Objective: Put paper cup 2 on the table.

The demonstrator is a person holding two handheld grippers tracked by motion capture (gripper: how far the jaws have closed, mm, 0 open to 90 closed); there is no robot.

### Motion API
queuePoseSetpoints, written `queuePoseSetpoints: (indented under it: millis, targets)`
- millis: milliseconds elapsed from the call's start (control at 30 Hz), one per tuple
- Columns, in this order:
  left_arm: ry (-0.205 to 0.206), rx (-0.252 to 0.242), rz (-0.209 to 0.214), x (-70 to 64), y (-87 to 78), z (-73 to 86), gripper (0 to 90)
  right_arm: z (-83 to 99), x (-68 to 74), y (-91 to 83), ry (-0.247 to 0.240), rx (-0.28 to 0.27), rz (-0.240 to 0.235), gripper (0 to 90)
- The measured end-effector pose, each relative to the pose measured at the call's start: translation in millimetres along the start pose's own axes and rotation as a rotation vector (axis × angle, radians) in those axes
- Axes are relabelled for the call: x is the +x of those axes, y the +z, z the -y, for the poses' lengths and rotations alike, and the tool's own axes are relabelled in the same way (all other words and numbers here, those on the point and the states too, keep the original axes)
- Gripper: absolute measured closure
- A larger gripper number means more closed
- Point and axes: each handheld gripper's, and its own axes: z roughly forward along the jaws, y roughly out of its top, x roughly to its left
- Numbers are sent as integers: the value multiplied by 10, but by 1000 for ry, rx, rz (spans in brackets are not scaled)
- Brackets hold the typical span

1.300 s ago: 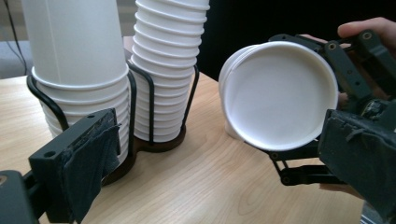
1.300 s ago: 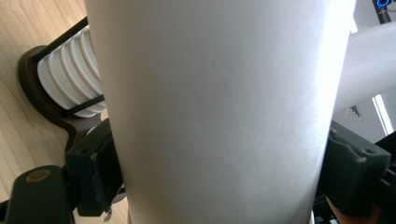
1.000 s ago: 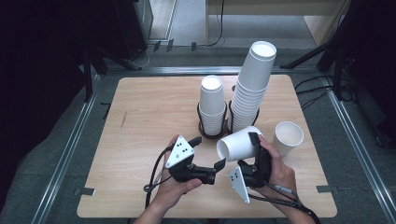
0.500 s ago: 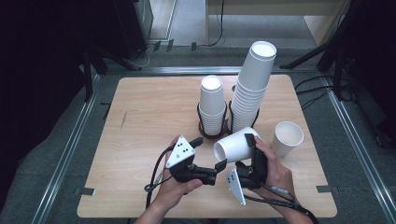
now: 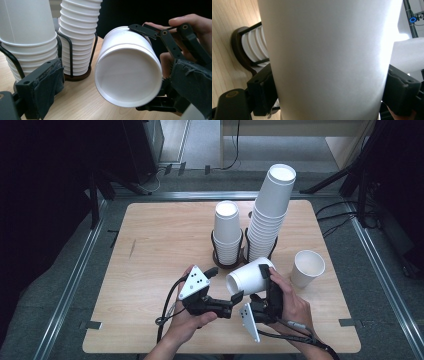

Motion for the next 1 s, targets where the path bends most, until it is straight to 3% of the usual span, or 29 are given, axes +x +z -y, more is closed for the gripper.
queuePoseSetpoints:
  millis: [600, 733, 1000]
  targets:
    - [7, 21, 12, -19, 34, 21, 0, -81, -13, -48, -6, -40, 5, 136]
    - [-4, 26, 31, -8, 39, 24, 0, -100, -11, -66, -11, -58, 0, 136]
    - [12, 34, 40, -43, 55, 36, 12, -126, 7, -74, -28, -66, -2, 135]
